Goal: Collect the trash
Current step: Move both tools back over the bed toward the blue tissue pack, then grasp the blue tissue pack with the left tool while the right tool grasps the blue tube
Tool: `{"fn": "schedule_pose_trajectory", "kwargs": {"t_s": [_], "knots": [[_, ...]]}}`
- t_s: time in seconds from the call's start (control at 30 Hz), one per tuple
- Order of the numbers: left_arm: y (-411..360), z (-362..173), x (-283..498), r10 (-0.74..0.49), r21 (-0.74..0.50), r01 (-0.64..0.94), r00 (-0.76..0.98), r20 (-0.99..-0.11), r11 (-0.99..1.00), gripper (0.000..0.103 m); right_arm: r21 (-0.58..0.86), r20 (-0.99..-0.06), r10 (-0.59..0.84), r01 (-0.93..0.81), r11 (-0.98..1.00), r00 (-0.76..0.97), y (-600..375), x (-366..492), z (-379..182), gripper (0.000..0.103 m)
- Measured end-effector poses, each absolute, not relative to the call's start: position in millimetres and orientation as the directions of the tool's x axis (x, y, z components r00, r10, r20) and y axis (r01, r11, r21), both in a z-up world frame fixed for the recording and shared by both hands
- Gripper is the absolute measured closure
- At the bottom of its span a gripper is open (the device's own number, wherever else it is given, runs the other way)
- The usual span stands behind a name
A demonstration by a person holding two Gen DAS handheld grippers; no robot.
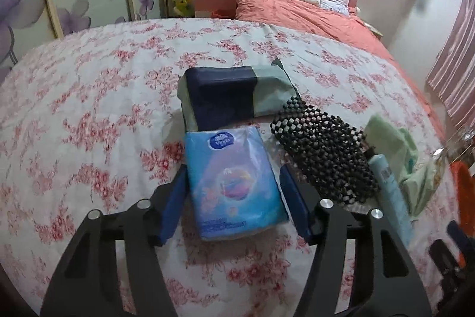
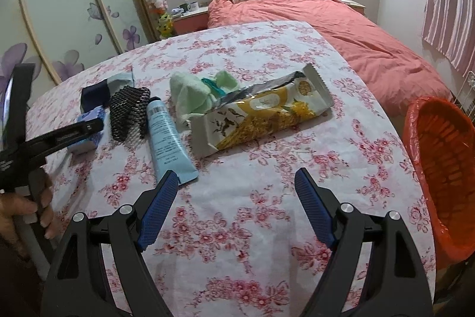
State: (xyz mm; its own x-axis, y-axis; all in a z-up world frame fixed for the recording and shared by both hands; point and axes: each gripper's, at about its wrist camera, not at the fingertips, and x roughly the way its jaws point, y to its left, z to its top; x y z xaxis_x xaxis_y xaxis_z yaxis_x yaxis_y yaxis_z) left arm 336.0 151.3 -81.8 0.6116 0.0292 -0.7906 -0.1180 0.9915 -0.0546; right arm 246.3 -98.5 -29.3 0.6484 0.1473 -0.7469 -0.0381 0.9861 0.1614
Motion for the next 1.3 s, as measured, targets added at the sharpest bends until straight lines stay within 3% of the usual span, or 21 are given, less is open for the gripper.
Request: {"fn": "schedule_pose_trajectory", "kwargs": {"t_s": [0.1,0.33,0.47,0.8,1.0,1.3], "knots": [[155,-81,328,0.009,-0.053,-0.084,0.61,-0.793,0.995,0.05,0.175,-0.743,0.168,-0.053,0.983,0.648,-94,248,-28,0.023],[184,-82,304,0.021,-0.041,-0.088,0.611,-0.791,0.995,0.049,0.261,-0.72,0.274,-0.117,0.958,0.637,-72,267,-25,0.043],[190,-82,301,0.014,-0.053,-0.091,0.619,-0.785,0.994,0.049,0.285,-0.704,0.319,-0.159,0.945,0.634,-52,282,-23,0.048],[193,-81,299,-0.009,-0.083,-0.09,0.623,-0.782,0.992,0.048,0.193,-0.755,0.238,-0.14,0.971,0.611,-33,307,-39,0.051],[195,-81,299,-0.014,-0.091,-0.091,0.624,-0.781,0.992,0.048,0.146,-0.77,0.207,-0.149,0.978,0.603,-27,309,-42,0.066],[203,-81,296,-0.061,-0.157,-0.095,0.637,-0.768,0.983,0.048,0.147,-0.773,0.204,-0.143,0.979,0.601,-40,279,-42,0.069]]}}
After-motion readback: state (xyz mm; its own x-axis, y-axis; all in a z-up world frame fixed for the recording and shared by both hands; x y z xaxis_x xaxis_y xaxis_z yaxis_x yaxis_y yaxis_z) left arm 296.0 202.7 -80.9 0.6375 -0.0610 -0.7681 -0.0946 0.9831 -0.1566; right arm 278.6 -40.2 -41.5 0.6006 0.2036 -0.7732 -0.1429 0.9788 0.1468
